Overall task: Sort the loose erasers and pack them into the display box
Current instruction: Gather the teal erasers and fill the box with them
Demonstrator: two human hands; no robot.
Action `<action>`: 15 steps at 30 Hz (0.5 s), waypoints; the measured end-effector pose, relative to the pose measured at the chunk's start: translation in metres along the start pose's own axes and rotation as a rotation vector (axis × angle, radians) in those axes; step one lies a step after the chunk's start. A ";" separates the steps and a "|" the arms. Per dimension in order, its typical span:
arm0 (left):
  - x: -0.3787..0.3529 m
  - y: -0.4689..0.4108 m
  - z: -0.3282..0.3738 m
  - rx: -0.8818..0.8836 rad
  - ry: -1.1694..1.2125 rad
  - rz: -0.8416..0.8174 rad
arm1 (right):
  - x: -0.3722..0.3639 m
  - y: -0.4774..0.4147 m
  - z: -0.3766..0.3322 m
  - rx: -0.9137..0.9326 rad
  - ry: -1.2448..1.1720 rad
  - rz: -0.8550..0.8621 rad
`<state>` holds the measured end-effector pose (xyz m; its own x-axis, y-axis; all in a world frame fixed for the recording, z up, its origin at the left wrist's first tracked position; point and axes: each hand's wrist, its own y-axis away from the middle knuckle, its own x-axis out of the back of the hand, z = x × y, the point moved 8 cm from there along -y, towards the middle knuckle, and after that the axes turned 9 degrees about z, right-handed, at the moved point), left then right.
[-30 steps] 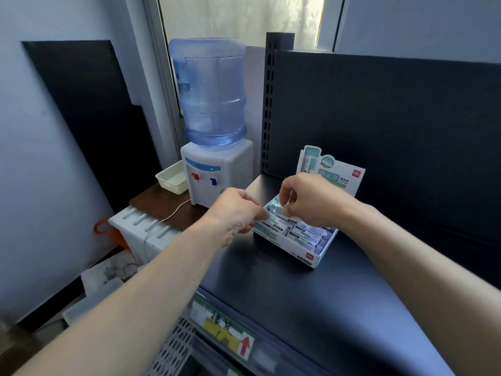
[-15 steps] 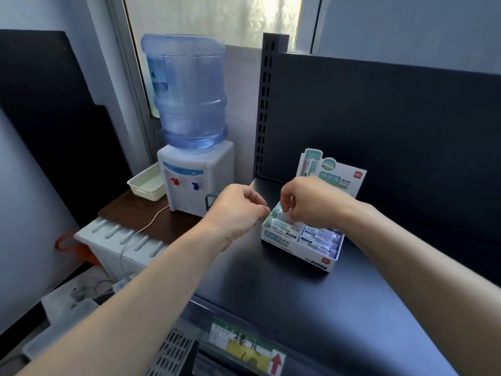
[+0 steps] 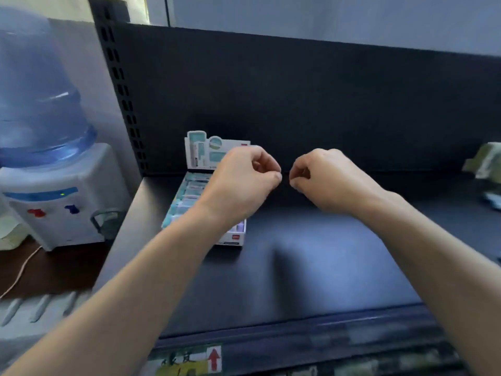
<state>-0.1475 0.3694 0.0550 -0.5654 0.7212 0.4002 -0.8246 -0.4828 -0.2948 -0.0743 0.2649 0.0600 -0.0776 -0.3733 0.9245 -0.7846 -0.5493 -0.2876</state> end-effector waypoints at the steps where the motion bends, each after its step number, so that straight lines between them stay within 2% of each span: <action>1: -0.019 0.000 0.008 -0.021 0.000 -0.046 | 0.006 0.007 0.020 -0.048 0.020 0.002; 8: -0.144 0.020 0.076 -0.149 -0.007 -0.334 | 0.058 0.063 0.157 -0.291 0.115 0.067; 15: -0.276 0.044 0.134 -0.181 -0.056 -0.484 | 0.109 0.114 0.291 -0.420 0.103 0.124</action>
<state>-0.0304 0.0825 0.0478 -0.1244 0.8105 0.5723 -0.9782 -0.0034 -0.2077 0.0064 -0.0561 0.0550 -0.2312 -0.3290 0.9156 -0.9456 -0.1455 -0.2911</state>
